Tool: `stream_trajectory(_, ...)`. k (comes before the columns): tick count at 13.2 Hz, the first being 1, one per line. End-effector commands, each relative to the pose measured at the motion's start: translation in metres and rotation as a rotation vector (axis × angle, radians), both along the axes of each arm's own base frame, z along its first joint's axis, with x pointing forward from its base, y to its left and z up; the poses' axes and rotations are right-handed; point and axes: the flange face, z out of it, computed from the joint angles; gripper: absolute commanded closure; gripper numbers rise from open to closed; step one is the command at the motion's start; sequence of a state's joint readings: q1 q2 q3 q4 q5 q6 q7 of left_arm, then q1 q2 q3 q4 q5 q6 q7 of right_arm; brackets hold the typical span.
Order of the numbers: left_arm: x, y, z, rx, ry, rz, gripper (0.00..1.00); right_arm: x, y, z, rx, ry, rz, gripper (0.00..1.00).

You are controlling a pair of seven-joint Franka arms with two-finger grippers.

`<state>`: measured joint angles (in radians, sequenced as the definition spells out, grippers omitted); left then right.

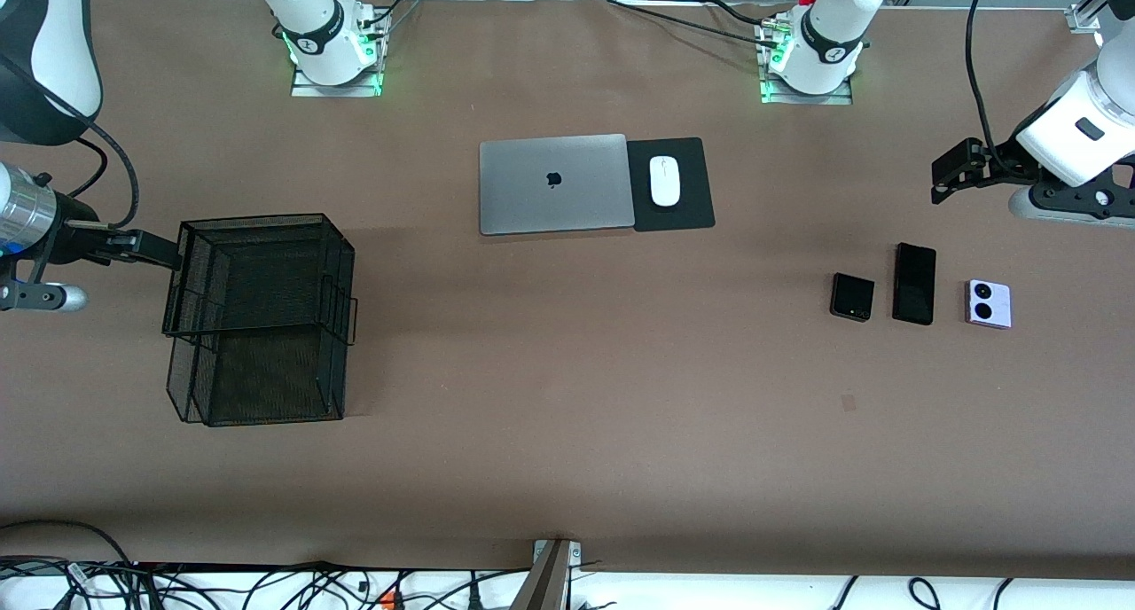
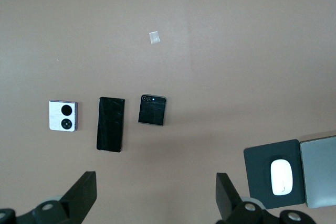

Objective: Place phones with both arms
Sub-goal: 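Reach the left gripper toward the folded black flip phone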

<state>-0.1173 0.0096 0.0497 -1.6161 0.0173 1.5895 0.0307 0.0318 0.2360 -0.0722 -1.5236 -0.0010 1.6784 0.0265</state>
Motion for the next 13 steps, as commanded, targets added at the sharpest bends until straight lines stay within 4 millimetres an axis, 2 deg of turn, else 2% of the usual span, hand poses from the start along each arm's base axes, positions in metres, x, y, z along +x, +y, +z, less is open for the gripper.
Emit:
stream_trajectory(1,0.001,0.002,0.007,-0.011,-0.011,-0.016,0.0,0.0,0.0,0.007,0.018,-0.013,-0.017,0.0)
stream_trajectory(3,0.001,0.002,0.006,-0.011,-0.009,-0.016,0.0,0.004,-0.001,0.014,0.02,-0.008,0.001,0.0)
stream_trajectory(11,0.002,0.005,0.004,-0.007,-0.006,-0.013,0.0,0.004,0.001,0.009,0.019,0.002,0.006,0.0)
stream_trajectory(13,0.005,0.007,-0.006,0.001,0.009,-0.014,0.0,0.004,0.001,0.009,0.019,0.002,0.006,0.0)
